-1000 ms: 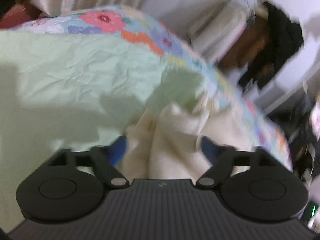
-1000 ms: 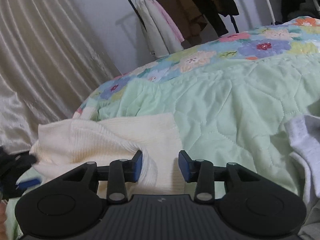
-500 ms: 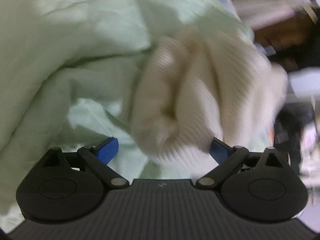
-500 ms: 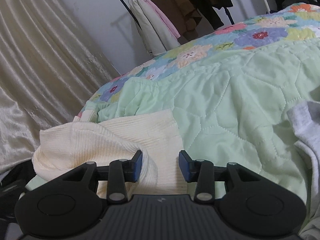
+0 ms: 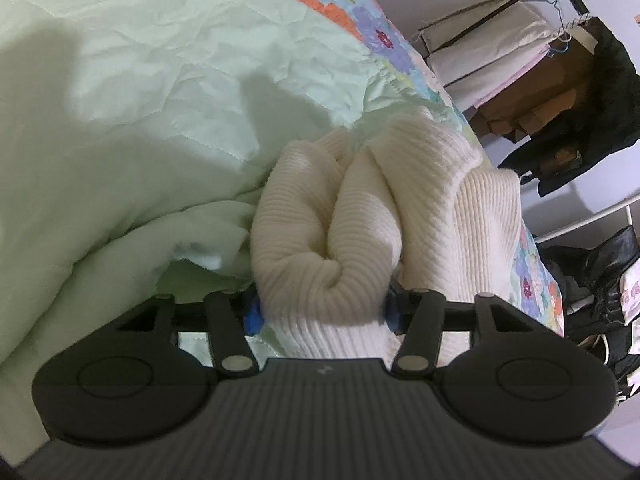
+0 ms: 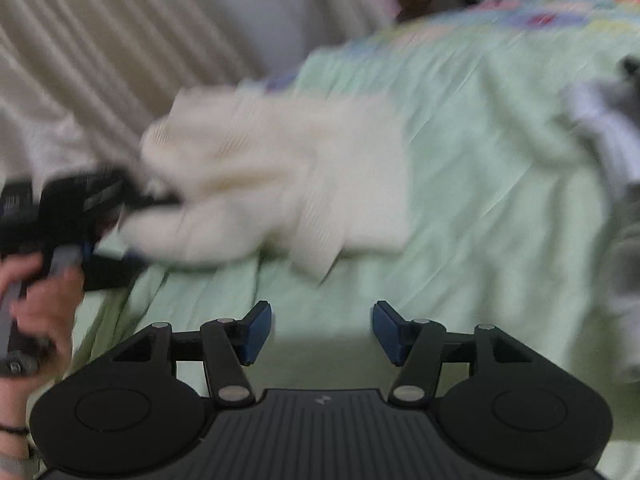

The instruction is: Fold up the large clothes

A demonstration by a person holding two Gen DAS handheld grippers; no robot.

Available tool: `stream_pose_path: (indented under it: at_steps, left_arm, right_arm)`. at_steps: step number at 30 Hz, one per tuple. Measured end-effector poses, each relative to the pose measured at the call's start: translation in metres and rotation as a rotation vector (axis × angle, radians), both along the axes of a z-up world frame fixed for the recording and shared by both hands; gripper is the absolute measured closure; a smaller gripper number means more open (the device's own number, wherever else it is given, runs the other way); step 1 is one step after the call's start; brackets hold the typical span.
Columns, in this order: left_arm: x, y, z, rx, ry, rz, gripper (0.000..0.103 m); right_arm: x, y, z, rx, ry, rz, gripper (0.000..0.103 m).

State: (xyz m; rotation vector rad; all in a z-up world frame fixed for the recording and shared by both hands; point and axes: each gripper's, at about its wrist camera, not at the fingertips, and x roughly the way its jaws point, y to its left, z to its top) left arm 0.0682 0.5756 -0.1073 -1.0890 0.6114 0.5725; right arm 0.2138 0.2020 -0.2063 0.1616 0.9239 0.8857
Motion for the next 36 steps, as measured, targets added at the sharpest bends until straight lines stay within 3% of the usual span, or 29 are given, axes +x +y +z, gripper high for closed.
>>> stream_pose_path:
  at_steps: [2, 3, 5, 6, 7, 9, 13, 15, 18, 20, 22, 23, 24, 25, 28, 30, 33, 36]
  left_arm:
    - [0.006, 0.000, -0.001, 0.017, 0.010, 0.001, 0.033]
    - [0.009, -0.001, 0.000, 0.034, 0.019, 0.002, 0.043]
    - [0.011, -0.003, 0.007, 0.092, 0.027, 0.004, 0.052]
    - [0.011, -0.005, 0.011, 0.119, 0.028, 0.006, 0.056]
    - [0.008, -0.004, 0.015, 0.122, -0.005, 0.022, 0.056]
    - [-0.004, -0.004, 0.031, 0.134, -0.098, 0.068, 0.056]
    - [-0.025, -0.005, 0.053, 0.079, -0.175, 0.107, 0.057]
    - [-0.030, -0.009, 0.061, 0.096, -0.108, 0.089, 0.058]
    - [-0.030, -0.010, 0.054, 0.085, 0.029, 0.066, 0.056]
    - [-0.028, -0.005, 0.039, 0.051, 0.148, 0.049, 0.055]
    - [-0.027, 0.004, 0.024, 0.008, 0.179, 0.055, 0.051]
    - [-0.029, 0.007, 0.022, -0.006, 0.172, 0.053, 0.050]
    - [-0.031, 0.010, 0.021, -0.020, 0.165, 0.052, 0.050]
    - [-0.032, 0.012, 0.019, -0.034, 0.159, 0.050, 0.049]
    - [-0.032, 0.014, 0.020, -0.021, 0.176, 0.020, 0.041]
    - [-0.032, 0.015, 0.018, -0.010, 0.192, 0.002, 0.029]
    - [-0.033, 0.015, 0.012, 0.002, 0.212, -0.036, 0.025]
    - [-0.039, 0.022, 0.004, -0.035, 0.189, -0.052, 0.022]
  right_arm:
    - [0.002, 0.012, 0.000, -0.010, -0.058, -0.012, 0.045]
    - [0.004, 0.018, -0.001, -0.012, -0.086, -0.017, 0.045]
    - [0.013, 0.028, -0.002, 0.000, -0.135, -0.025, 0.053]
    - [0.018, 0.032, -0.003, 0.005, -0.152, -0.029, 0.078]
    - [0.022, 0.031, -0.002, 0.011, -0.152, -0.035, 0.097]
    - [0.029, 0.021, 0.014, 0.023, -0.203, -0.051, 0.098]
    - [-0.007, 0.008, 0.080, -0.069, -0.538, 0.030, 0.098]
    - [-0.024, 0.008, 0.101, -0.160, -0.634, 0.121, 0.098]
    - [-0.010, 0.007, 0.077, -0.251, -0.428, 0.197, 0.088]
    - [0.014, -0.003, 0.040, -0.293, -0.213, 0.107, 0.086]
    - [0.034, -0.017, 0.021, -0.302, -0.051, 0.041, 0.086]
    - [0.041, -0.026, 0.024, -0.247, -0.007, 0.007, 0.083]
    - [0.046, -0.031, 0.028, -0.200, 0.020, -0.014, 0.073]
    - [0.048, -0.023, 0.032, -0.175, 0.002, 0.003, 0.062]
    - [0.053, 0.001, 0.044, -0.099, -0.054, 0.053, 0.059]
    - [0.057, 0.017, 0.052, -0.048, -0.090, 0.087, 0.052]
    - [0.062, 0.041, 0.064, 0.029, -0.146, 0.137, 0.051]
    - [0.067, 0.065, 0.076, 0.106, -0.200, 0.187, 0.051]
